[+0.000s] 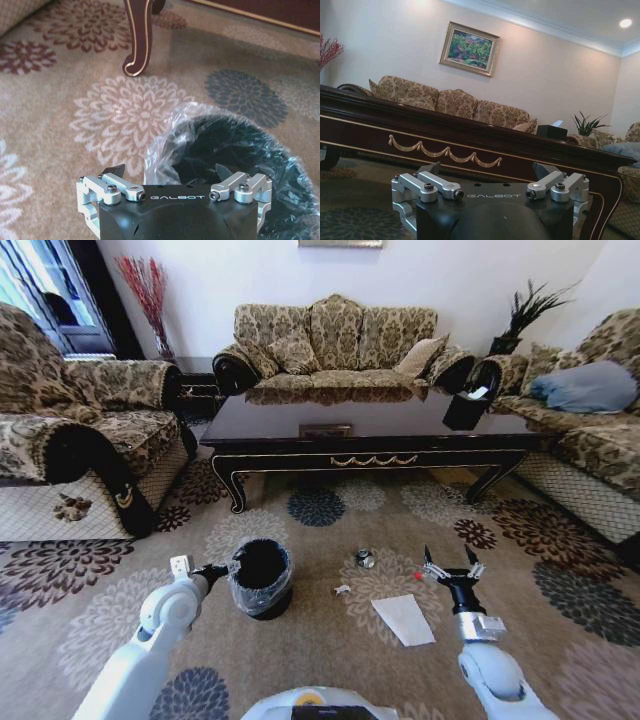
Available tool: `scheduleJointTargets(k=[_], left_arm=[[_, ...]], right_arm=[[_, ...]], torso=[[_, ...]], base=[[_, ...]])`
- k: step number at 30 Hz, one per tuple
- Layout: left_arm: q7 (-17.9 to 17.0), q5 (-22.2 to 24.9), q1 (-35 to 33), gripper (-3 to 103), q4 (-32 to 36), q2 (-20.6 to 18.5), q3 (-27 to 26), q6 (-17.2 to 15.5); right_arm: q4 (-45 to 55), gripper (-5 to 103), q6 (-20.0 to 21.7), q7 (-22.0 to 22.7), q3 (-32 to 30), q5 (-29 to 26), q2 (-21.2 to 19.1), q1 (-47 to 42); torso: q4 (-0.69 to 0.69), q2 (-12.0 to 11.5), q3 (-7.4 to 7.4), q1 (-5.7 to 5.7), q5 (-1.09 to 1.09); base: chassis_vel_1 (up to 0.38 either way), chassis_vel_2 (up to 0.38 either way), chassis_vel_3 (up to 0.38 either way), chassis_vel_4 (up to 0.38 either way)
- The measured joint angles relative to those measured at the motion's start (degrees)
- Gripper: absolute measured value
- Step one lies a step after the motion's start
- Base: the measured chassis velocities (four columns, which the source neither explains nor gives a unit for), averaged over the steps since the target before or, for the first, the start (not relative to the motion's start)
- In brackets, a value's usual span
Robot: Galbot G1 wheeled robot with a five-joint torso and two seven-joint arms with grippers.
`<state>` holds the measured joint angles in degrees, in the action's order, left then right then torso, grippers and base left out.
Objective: Move to the front of the table and pick up the trash from the floor, then place it into the trash bin.
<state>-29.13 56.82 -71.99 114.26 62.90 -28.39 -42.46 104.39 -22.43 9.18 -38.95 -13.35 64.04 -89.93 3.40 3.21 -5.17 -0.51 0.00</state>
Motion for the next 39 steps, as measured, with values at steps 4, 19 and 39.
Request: scheduleJointTargets(k=[4,19,39], left_arm=[[0.1,-0.7,0.6,100,-2.5,1.4,0.9,0.1],[2.9,-4.3,2.5,100,-9.0,4.1,1.2,0.2],[5.7,-8.4,3.9,47,-13.3,6.1,1.5,1.5]], right_arm=[[-0.7,100,0.0,0.1,0.3,0.1,-0.1,0.3],[-2.5,100,0.0,0.2,2.3,0.7,-0.3,1.5],[-4.3,100,-0.3,0.3,3.5,1.4,-0.2,2.8]], torso=[[0.00,0.0,0.00,0.00,0.00],[-0.01,0.0,0.00,0.00,0.00],[0.00,0.0,0.02,0.01,0.03]], base=[[0.000,0.000,0.000,0.000],[0.000,0.000,0.000,0.000],[0.000,0.000,0.000,0.000]])
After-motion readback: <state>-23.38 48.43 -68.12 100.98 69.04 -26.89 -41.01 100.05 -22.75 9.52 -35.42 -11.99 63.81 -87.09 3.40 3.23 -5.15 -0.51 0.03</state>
